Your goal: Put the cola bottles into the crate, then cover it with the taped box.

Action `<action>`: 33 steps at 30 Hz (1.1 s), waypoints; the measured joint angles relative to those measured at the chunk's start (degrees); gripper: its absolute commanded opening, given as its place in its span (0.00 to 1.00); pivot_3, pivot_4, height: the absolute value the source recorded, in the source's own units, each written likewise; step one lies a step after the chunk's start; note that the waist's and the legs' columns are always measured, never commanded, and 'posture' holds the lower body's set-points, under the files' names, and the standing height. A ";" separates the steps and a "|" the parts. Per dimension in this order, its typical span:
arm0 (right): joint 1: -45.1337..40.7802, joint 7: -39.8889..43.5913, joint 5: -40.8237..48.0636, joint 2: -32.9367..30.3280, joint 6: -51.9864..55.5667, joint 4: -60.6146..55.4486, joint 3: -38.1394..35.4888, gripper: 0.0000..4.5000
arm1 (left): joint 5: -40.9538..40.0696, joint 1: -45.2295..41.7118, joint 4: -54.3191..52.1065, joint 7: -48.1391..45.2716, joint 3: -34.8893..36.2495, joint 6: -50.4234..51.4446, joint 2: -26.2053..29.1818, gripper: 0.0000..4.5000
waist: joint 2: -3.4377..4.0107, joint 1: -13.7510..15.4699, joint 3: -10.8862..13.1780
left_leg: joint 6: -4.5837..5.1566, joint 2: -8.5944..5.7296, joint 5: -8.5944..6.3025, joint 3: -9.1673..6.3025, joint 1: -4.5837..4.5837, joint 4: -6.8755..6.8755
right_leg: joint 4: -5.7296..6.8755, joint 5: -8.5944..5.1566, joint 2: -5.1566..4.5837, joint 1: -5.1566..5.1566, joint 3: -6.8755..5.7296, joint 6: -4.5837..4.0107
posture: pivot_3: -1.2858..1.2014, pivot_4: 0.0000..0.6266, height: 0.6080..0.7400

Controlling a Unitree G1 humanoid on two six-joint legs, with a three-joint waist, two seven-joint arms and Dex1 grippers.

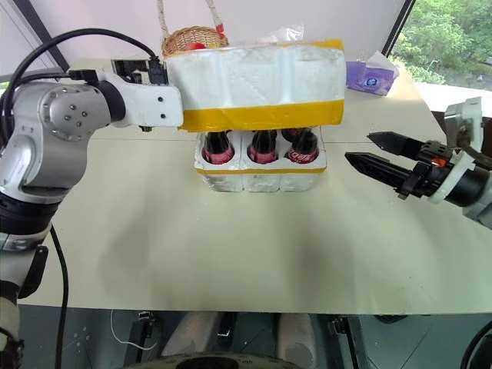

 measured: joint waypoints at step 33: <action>-3.81 10.19 -6.42 -4.97 -1.87 5.45 4.23 1.00 | -60.38 17.46 15.97 -28.29 33.84 31.42 9.77 0.99 | 0.06 -1.84 0.02 | -0.01 0.05 0.00 -0.01 0.27 -0.09 | 0.05 -0.04 0.05 0.13 -0.02 -0.01 | 0.52 0.24 1.00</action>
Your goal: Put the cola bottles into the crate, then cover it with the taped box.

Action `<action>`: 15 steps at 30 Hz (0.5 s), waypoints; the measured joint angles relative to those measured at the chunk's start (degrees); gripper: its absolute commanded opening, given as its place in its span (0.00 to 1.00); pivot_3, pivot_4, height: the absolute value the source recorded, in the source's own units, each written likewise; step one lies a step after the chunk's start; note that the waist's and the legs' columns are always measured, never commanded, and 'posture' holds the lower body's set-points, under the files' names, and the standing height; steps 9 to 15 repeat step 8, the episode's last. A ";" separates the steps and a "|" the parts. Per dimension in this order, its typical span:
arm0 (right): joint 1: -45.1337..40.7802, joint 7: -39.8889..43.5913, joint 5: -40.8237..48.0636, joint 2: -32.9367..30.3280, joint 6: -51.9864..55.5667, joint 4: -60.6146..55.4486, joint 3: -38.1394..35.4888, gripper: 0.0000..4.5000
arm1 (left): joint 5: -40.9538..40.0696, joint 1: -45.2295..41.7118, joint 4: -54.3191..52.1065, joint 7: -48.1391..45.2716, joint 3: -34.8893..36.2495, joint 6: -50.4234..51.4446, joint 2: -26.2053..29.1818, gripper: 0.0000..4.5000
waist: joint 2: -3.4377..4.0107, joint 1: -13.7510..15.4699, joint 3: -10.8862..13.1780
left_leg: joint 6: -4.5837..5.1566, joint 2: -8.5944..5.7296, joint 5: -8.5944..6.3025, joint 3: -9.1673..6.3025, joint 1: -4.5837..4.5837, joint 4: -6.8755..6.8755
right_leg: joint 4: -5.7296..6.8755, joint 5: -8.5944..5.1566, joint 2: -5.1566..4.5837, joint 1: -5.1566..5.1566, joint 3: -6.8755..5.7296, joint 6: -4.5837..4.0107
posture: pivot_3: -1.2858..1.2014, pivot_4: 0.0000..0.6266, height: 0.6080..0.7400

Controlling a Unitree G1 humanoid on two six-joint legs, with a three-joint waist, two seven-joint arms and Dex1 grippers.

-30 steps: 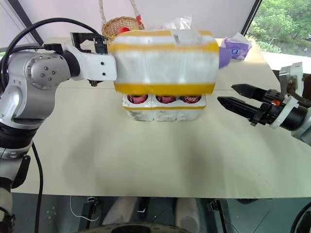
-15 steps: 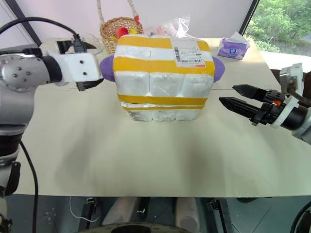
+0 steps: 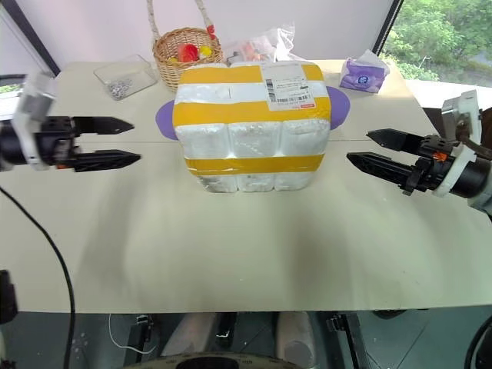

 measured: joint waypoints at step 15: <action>0.12 5.27 -4.51 -1.74 -2.88 1.16 4.53 1.00 | -1.01 -0.30 7.51 -3.07 -3.27 -5.91 2.69 0.99 | 0.00 0.39 0.00 | -0.02 -0.01 -0.03 -0.05 0.05 0.00 | -0.19 0.00 -0.24 0.13 0.00 -0.01 | 0.52 0.24 1.00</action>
